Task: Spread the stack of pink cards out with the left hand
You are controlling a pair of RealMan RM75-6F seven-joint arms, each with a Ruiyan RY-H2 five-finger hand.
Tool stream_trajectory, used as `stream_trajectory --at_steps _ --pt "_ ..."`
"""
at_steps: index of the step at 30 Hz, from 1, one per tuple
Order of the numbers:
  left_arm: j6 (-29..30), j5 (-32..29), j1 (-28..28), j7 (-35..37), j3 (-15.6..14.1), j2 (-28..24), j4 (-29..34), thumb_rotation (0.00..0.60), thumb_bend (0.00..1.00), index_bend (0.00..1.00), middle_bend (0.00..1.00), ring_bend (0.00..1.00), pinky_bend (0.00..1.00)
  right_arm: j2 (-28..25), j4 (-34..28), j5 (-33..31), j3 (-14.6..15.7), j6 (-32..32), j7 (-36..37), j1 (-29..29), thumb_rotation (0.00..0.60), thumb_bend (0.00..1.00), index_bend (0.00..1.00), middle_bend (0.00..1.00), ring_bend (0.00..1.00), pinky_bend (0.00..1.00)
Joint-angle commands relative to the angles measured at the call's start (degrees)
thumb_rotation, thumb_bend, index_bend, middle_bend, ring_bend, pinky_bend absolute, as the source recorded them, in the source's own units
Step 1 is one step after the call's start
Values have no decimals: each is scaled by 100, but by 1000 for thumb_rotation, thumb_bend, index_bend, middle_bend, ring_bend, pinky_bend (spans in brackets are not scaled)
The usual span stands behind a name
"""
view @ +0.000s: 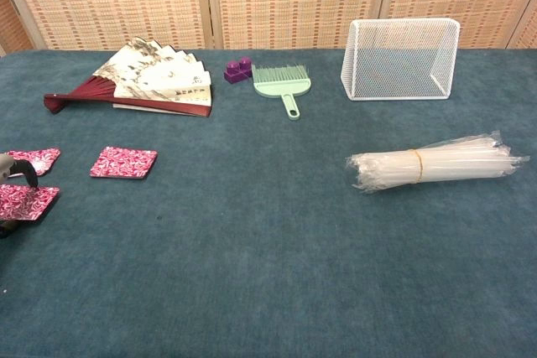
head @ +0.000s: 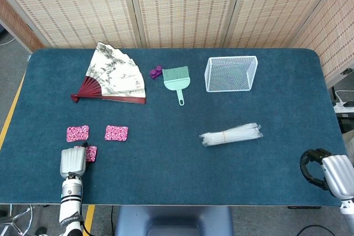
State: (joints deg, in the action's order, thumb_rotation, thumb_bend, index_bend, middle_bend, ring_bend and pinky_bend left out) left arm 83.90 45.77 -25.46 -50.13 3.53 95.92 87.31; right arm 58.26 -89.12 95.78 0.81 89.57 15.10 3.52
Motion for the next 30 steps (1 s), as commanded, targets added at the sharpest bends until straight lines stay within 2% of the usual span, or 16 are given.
stream_trajectory --at_steps 1,5,16,19,22,25,28,30 --pt "-25 -7 24 -50 23 3 -3 600 359 307 1000 1000 1000 -2 10 0 -4 18 19 -7 600 461 643 580 520 799" --pt "-3 62 62 -85 41 -69 136 600 343 269 1000 1000 1000 1 12 -8 -7 8 16 -5 600 460 643 580 520 799" --pt "-46 172 146 -147 61 -169 335 600 339 261 1000 1000 1000 3 0 -17 -7 -8 -13 -5 600 461 643 580 520 799" --pt "-5 341 196 28 71 -258 517 600 314 259 1000 1000 1000 0 3 -22 -10 -12 -2 -2 600 461 642 580 520 799" --pt "139 998 297 536 -34 -506 814 600 299 271 1000 1000 1000 -2 4 -27 -9 -40 2 10 600 461 642 580 520 799" --pt "652 2409 500 1455 -350 -845 709 600 294 304 972 999 1000 1 9 -56 -23 -75 -7 28 600 460 643 580 520 799" --pt "1068 3372 692 2164 -649 -1178 403 600 294 295 748 860 909 15 4 -82 -33 -118 -40 46 600 461 643 580 520 799" --pt "1238 3701 867 2445 -847 -1453 285 600 294 288 595 678 765 25 -8 -80 -21 -160 -98 58 600 461 643 580 520 799"
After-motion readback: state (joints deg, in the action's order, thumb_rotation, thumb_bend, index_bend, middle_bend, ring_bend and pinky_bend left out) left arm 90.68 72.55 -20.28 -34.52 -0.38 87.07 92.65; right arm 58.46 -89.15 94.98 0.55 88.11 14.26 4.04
